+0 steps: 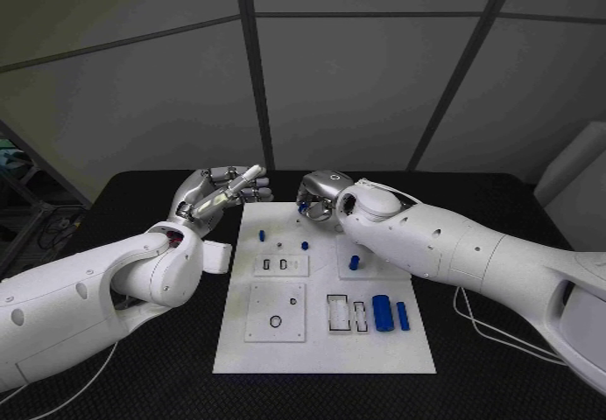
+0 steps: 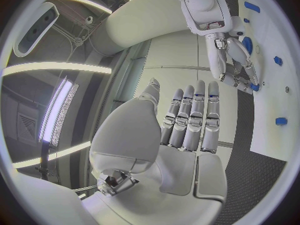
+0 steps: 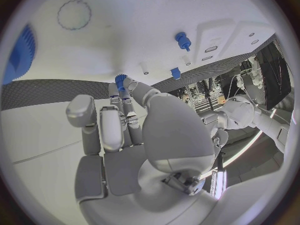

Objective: Assemble the parts on the task board

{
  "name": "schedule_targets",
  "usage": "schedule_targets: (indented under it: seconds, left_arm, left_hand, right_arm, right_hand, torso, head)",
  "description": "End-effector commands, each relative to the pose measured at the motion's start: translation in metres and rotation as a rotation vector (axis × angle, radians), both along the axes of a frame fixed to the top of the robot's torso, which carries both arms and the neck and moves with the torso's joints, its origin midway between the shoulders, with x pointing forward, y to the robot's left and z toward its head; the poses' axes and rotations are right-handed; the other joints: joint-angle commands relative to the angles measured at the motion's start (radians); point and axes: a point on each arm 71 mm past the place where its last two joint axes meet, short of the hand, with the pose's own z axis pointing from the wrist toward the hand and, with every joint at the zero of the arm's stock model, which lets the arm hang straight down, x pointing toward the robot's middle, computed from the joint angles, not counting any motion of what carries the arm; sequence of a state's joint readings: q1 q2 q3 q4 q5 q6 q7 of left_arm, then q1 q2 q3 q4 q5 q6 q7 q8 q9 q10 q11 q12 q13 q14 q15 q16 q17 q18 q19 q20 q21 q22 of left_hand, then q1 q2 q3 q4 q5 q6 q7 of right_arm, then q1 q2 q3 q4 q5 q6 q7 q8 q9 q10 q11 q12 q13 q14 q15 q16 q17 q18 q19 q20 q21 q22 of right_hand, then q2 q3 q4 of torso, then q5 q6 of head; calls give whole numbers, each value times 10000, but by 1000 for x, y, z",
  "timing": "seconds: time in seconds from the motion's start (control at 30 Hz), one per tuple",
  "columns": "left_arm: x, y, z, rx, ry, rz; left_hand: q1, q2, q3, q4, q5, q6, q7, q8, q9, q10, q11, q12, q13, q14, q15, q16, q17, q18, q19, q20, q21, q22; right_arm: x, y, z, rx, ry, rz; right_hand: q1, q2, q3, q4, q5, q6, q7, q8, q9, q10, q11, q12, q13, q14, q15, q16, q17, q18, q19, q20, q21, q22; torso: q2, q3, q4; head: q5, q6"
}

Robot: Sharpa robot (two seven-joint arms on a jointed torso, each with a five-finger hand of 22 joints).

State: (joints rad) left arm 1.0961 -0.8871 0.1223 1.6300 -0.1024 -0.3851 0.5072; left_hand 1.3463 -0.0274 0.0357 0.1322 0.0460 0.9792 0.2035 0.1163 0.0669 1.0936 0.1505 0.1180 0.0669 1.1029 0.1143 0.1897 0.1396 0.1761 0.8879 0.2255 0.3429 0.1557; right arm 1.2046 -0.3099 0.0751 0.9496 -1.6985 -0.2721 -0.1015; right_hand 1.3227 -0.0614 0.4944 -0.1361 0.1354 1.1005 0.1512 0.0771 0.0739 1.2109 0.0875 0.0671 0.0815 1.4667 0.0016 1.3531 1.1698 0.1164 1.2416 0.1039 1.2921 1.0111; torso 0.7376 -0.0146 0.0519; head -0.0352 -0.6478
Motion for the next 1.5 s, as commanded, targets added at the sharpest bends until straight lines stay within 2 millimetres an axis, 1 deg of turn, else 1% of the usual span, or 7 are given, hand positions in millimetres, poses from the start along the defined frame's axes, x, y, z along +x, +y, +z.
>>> schedule_targets:
  seconds: [0.03, 0.27, 0.53, 0.83, 0.93, 1.13, 1.5]
  left_arm:
    - [0, -2, 2, -29, -110, -168]
    - [0, -1, 2, -19, -108, -153]
    - [1, 2, 2, 9, -105, -98]
    - [4, 5, 0, 45, -70, -39]
    - [4, 5, -1, 52, -58, -32]
    - [5, 5, -1, 44, -41, -69]
    - [6, 0, -2, 4, -8, -181]
  left_hand:
    - [-9, 85, 27, -59, 25, -18, 76, -56, -9, -17, 65, -40, -11, -90, 10, -32, -11, 53, -37, 22, -56, -14]
    - [-9, 85, 27, -59, 25, -18, 76, -56, -9, -17, 65, -40, -11, -90, 10, -32, -11, 53, -37, 22, -56, -14]
    - [-11, 86, 22, -66, 25, -21, 80, -66, -10, -24, 69, -52, -11, -88, 12, -40, -10, 53, -40, 24, -59, -18]
    - [-9, 90, 21, -74, 25, -23, 83, -74, -10, -28, 72, -63, -12, -82, 13, -45, -8, 54, -41, 26, -61, -20]
    - [-6, 93, 22, -78, 25, -24, 84, -78, -10, -31, 73, -68, -12, -77, 13, -46, -6, 55, -41, 26, -61, -21]
    - [12, 104, 22, -114, 25, -48, 102, -117, -14, -61, 87, -110, -14, -47, 14, -58, 3, 60, -34, 30, -61, -28]
    - [20, 113, 24, -130, 25, -54, 108, -132, -14, -77, 93, -131, -16, -44, 18, -68, 5, 60, -33, 32, -63, -31]
  right_arm:
    - [1, -1, -1, -136, 129, -42]
    - [-1, -2, 2, 74, -175, 63]
    - [-8, -15, 10, 490, -627, 117]
    - [-29, -74, 26, 1915, -353, -119]
    - [-32, -101, 28, 1905, 5, -346]
    - [-34, -142, 27, 1656, 580, -967]
    - [-27, -154, 16, 962, 1745, -1586]
  right_hand:
    - [-130, -143, 74, 45, 13, -209, 102, -127, -50, -416, 65, -81, -86, 319, 91, -37, -139, -11, -206, 82, -91, -206]
    - [-272, -579, -333, 79, -39, -1482, 241, -147, -84, -2328, 389, 9, -180, 6, 374, -814, -1388, 296, -1280, 300, -1057, -1803]
    - [-211, -571, -539, 85, -34, -1480, 234, -114, -61, -2408, 388, 122, -161, -12, 369, -933, -1559, 314, -1321, 309, -1169, -1946]
    - [-367, -448, -686, 355, -3, -923, 208, 21, 2, -1292, 213, 819, -79, 46, 244, -958, -1585, 293, -1158, 206, -1154, -1883]
    - [-736, -686, -1018, 626, -724, -877, 242, -9, -14, -639, 125, 1126, 26, 69, 157, -882, -1441, 261, -1066, 209, -1110, -1769]
    - [-623, -1022, -1633, 779, -243, -1232, 43, -120, -67, 797, -199, 2022, 550, 142, -105, -694, -1105, 181, -705, 12, -864, -1319]
    - [591, -965, -4280, 2859, 247, -2251, 11, 557, 18, 409, -285, 8227, 6492, 644, -162, 1063, 1763, -209, 516, -108, 355, 751]
  torso:
    - [6, 3, 0]
    - [1, 8, -22]
    - [-9, 15, -37]
    - [-60, 55, -196]
    - [-72, 66, -254]
    - [-82, 72, -300]
    - [-54, 79, -267]
  head:
    - [3, 1]
    - [34, -7]
    - [49, -8]
    - [61, 54]
    - [33, 107]
    - [-7, 121]
    - [-64, 140]
